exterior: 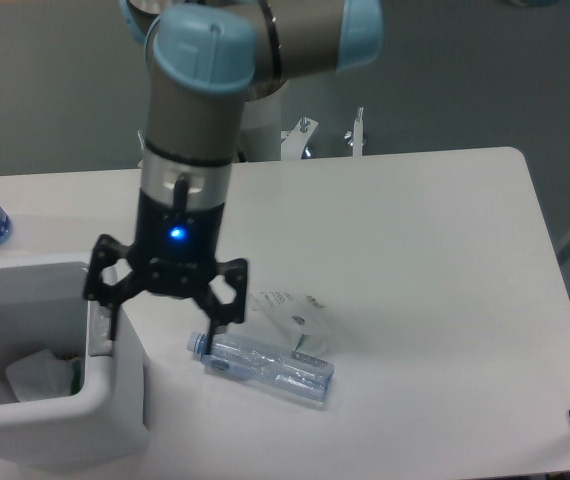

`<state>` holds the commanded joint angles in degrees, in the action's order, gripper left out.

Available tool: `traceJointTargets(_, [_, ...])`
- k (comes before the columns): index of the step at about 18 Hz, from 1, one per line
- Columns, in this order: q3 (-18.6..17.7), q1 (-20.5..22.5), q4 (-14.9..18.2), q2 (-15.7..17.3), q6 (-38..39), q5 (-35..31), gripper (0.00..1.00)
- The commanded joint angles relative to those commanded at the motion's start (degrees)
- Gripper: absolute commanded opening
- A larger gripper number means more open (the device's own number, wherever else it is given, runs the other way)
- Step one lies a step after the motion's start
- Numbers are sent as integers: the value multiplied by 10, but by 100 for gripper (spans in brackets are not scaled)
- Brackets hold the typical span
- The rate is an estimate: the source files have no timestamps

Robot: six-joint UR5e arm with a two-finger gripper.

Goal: Open the trash can

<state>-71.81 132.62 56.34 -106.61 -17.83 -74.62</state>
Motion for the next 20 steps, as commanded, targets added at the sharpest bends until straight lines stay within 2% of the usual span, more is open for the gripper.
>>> traceJointTargets(4, [-3, 55, 6, 18, -71, -32, 100])
traceJointTargets(8, [-34, 104, 11, 29, -228, -61, 100])
traceJointTargets(13, [-66, 179, 70, 59, -423, -64, 100])
traceJointTargets(16, [-86, 202, 79, 72, -511, -73, 100])
traceJointTargets(20, [-115, 214, 83, 86, -626, -123, 100])
